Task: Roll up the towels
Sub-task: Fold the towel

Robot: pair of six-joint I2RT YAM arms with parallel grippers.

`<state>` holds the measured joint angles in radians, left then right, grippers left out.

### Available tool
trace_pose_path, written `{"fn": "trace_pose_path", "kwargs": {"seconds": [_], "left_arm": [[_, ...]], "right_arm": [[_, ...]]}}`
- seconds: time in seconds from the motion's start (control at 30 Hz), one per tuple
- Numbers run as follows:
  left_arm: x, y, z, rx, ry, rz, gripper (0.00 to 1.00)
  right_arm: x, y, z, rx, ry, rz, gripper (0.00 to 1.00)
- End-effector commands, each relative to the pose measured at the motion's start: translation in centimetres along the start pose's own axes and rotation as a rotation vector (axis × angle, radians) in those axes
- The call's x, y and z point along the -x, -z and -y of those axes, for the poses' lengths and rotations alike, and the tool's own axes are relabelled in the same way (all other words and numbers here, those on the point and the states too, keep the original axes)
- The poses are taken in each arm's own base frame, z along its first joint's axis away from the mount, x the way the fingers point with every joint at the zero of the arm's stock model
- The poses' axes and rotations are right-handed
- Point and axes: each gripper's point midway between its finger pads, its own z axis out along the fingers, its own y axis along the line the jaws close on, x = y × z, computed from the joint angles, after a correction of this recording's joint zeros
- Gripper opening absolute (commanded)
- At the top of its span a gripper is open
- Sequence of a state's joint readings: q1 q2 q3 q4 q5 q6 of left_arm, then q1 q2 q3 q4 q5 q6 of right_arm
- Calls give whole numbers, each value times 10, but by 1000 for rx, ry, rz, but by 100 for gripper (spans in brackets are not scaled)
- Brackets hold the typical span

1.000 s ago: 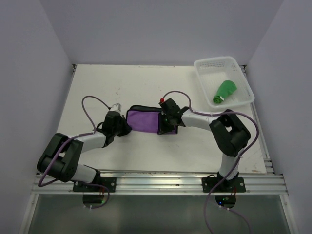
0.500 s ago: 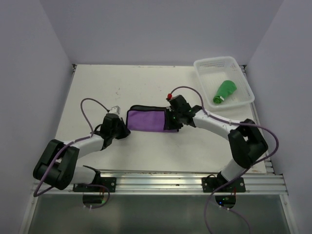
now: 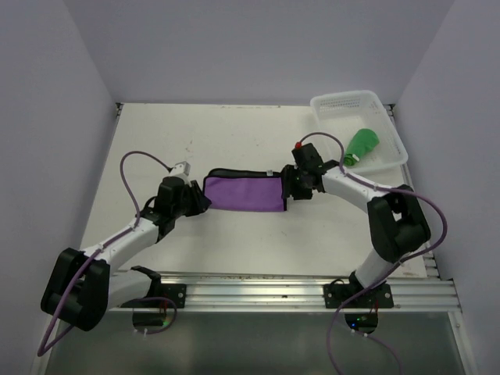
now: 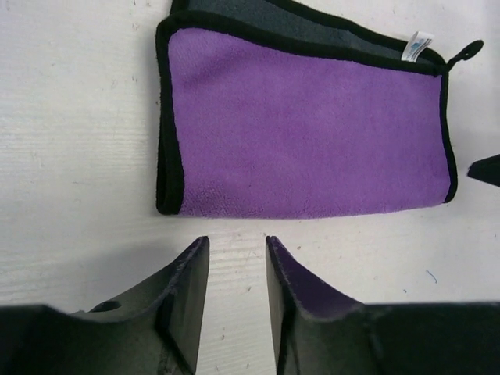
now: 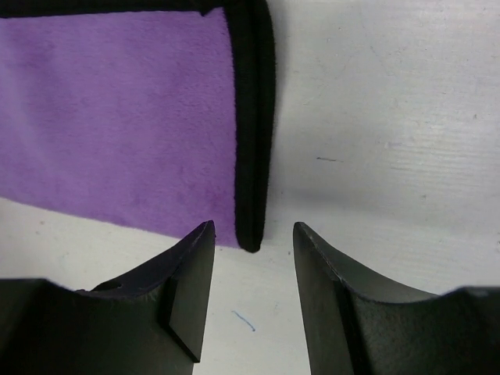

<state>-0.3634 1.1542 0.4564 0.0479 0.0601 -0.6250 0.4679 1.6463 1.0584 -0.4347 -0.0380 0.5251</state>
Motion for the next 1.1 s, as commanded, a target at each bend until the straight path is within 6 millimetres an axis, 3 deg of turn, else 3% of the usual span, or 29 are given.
{"fn": "trace_pose_path", "kwargs": {"seconds": [0.0,0.13,0.27,0.5,0.67,0.7,0.9,1.07], "left_arm": [[20,5,10,-13,-37,38,40],[34,9,16,-16,-49,63,50],[34,10,11,14,-59,44,55],[38,10,5,11,-24,32,59],[62,18,16,-14,-28,44,60],[76,22,25,-28,-35,69,61],[118,33,35,-6,-101,111,66],[125,30,28,12,-125,89,68]], "right_arm": [[12,-10,-2,-5,-27,-1,49],[11,-25,-4,9,-30,-21,49],[8,-39,-1,-2,-36,-39,47],[-7,-48,4,-5,-31,-79,35],[-24,-49,17,-39,1,-126,26],[-26,-49,18,-42,8,-131,23],[-43,-39,38,-67,25,-162,4],[-39,-10,65,-97,5,-133,0]]}}
